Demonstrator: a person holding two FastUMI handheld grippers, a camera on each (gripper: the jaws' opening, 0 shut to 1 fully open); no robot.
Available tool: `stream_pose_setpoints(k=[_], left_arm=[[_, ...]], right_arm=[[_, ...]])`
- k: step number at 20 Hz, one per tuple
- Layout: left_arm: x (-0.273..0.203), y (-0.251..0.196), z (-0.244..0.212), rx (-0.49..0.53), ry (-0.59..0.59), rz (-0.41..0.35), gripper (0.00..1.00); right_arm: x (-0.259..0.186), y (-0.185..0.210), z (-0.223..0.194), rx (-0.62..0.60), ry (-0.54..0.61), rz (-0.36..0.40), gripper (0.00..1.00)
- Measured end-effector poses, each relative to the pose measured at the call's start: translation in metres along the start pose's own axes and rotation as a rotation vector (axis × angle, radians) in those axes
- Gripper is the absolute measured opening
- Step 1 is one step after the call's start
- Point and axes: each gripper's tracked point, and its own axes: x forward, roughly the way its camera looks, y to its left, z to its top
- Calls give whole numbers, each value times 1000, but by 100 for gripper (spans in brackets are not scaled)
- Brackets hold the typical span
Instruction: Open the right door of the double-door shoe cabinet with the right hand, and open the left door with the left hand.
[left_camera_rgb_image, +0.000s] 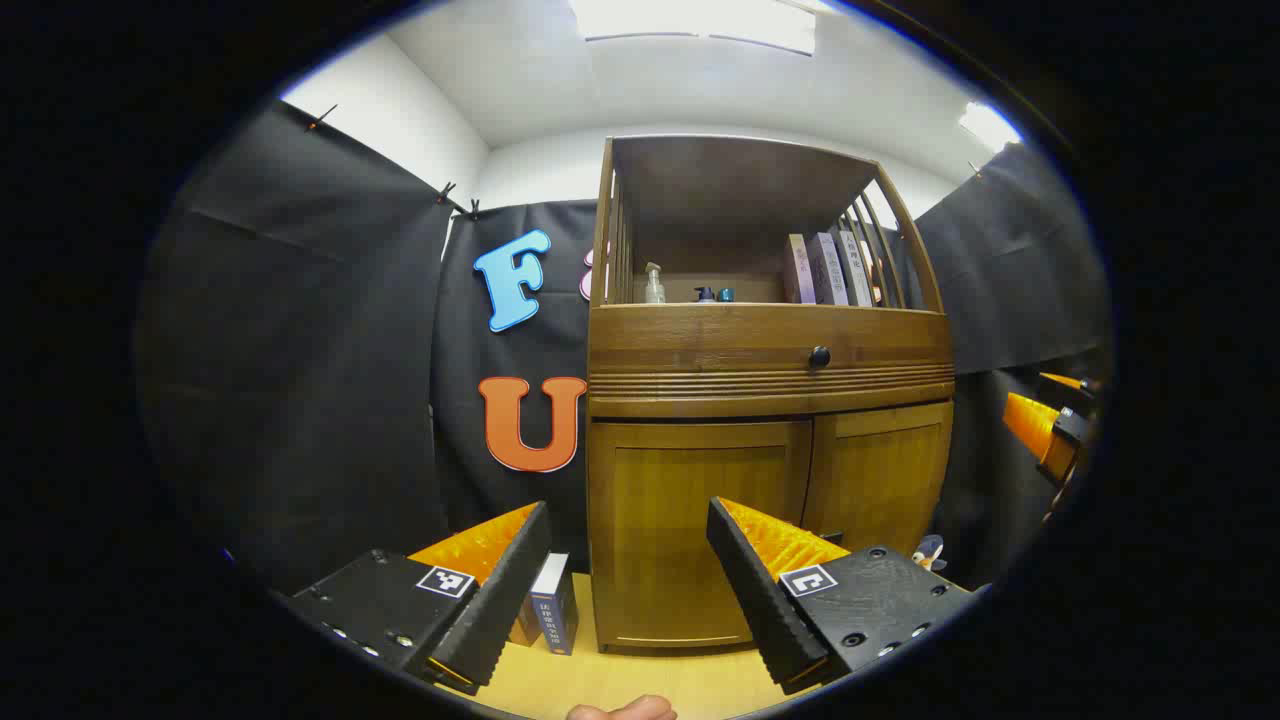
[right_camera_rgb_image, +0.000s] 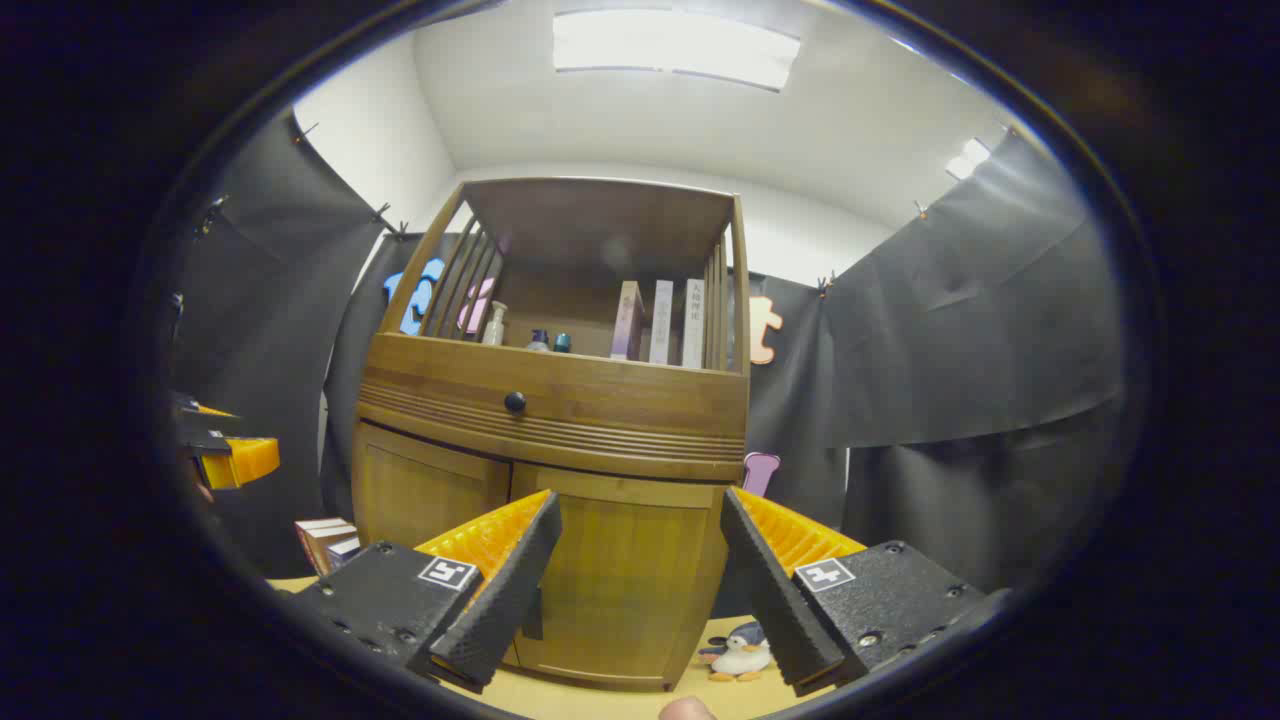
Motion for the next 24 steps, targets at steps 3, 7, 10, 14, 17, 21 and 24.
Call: stream_pose_setpoints(k=[3,7,10,14,17,21,24], left_arm=[[5,-9,-4,-5,10,-29,95],[10,-16,-12,6,31,-41,95],[15,-15,-19,24,67,-25,95],[13,-15,-15,23,51,-29,95],[10,-17,-16,32,43,-37,95],[3,-19,-12,62,22,-43,95],[1,-11,-15,93,9,-10,95]], right_arm=[[4,2,-11,27,31,15,100],[5,7,-27,33,60,15,100],[1,9,-45,43,103,16,100],[0,3,-49,41,114,1,100],[4,9,-51,44,112,11,100],[13,18,-58,51,115,20,100],[26,33,-67,42,114,41,100]])
